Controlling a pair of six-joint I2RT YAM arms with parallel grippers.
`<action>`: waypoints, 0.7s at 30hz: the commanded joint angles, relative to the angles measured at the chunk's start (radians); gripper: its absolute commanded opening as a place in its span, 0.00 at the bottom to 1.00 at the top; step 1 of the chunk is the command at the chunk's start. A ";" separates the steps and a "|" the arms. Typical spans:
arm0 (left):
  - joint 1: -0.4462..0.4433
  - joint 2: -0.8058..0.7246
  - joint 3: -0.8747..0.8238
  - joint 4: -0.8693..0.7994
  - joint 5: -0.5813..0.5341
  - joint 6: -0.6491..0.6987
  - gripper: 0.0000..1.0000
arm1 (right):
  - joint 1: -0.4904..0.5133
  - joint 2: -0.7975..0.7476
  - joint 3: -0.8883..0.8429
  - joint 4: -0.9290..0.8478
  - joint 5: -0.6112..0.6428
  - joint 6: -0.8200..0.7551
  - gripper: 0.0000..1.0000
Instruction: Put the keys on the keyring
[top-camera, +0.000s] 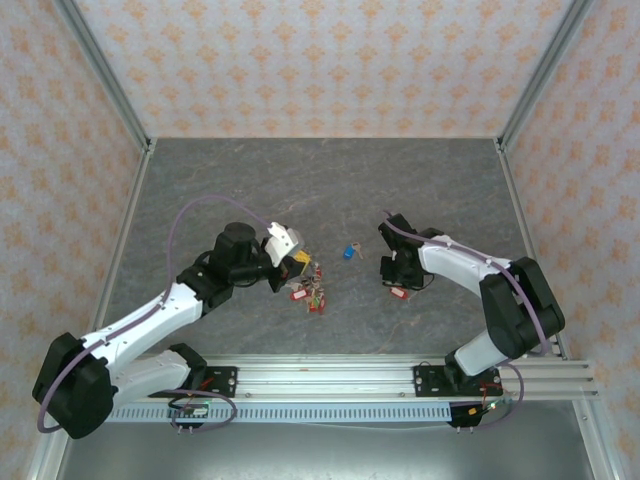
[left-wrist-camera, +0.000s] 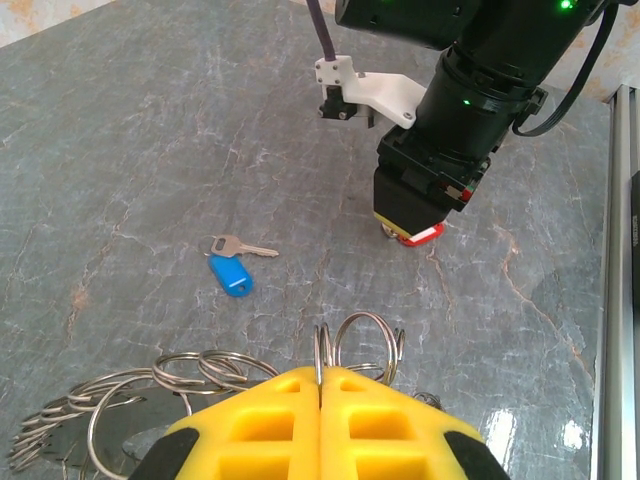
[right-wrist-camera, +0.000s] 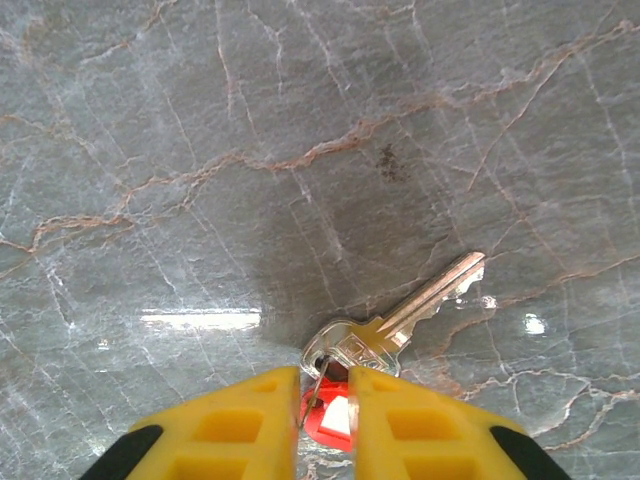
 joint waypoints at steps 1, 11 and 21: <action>-0.002 -0.002 0.042 0.027 0.015 -0.016 0.00 | 0.003 -0.004 -0.004 -0.008 0.008 0.002 0.21; -0.003 -0.014 0.036 0.017 0.009 -0.016 0.00 | 0.003 0.010 -0.003 -0.013 0.032 0.009 0.12; -0.002 -0.017 0.034 0.013 0.006 -0.016 0.00 | 0.005 0.009 -0.012 0.001 -0.002 0.025 0.12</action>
